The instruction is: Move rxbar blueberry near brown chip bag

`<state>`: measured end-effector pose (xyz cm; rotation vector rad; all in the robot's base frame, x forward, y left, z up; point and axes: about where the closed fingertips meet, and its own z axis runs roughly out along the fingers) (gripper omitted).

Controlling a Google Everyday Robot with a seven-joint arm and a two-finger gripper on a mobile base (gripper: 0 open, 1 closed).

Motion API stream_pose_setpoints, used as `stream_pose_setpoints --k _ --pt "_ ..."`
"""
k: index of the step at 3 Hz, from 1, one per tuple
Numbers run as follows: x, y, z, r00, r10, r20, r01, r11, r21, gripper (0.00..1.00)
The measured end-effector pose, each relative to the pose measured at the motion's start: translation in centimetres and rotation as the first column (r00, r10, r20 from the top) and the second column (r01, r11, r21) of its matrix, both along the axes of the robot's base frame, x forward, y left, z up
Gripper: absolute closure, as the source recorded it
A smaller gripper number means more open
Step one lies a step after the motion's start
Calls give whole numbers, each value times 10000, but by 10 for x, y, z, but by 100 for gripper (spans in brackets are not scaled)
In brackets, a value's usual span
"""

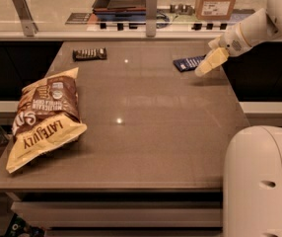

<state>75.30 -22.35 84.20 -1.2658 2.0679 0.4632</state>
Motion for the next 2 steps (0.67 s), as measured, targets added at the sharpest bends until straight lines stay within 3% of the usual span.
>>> stream_pose_setpoints --k 2 --pt "3 2 -9 9995 39 -308 -43 9999 -112 0"
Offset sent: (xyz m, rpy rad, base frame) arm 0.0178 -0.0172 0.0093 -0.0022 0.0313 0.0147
